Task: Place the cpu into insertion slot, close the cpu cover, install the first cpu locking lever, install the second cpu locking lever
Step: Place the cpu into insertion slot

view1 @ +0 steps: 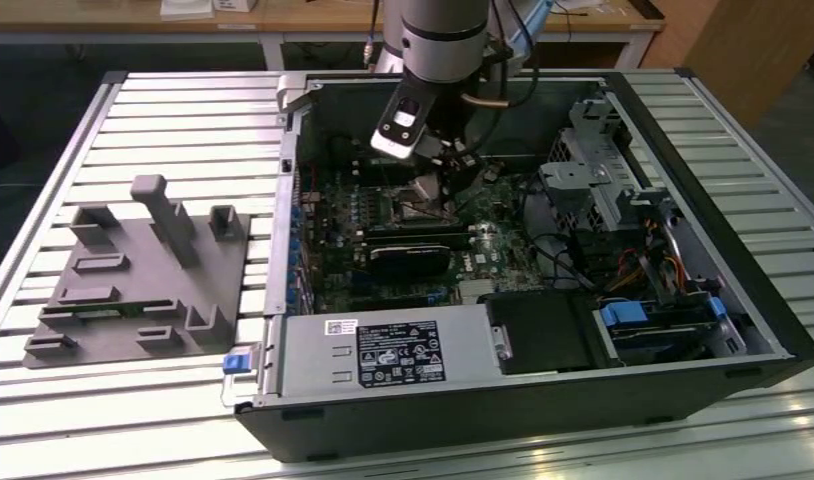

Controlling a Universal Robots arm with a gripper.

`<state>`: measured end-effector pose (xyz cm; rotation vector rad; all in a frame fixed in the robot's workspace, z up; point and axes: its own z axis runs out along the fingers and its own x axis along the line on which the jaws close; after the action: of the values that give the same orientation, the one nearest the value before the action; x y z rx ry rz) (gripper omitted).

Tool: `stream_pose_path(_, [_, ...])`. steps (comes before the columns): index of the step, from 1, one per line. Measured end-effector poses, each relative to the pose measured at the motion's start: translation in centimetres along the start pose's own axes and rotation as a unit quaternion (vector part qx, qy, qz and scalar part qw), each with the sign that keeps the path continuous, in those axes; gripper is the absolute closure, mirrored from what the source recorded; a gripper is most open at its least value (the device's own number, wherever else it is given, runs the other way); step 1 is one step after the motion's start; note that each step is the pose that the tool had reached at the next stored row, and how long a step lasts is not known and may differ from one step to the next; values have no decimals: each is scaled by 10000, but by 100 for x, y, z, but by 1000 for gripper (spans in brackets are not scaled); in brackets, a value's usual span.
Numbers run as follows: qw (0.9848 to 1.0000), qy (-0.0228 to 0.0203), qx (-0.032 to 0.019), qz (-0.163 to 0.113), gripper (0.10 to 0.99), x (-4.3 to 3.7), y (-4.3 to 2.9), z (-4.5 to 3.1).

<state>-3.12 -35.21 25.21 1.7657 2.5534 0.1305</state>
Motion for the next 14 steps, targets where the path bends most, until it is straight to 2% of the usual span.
stream_pose_path(4, [9993,-32,-7,360,545,0,-2,16])
stream_pose_path(9, [9975,-63,-13,710,545,5,-13,40])
stream_pose_path(14, [9955,-85,-17,949,545,26,-27,66])
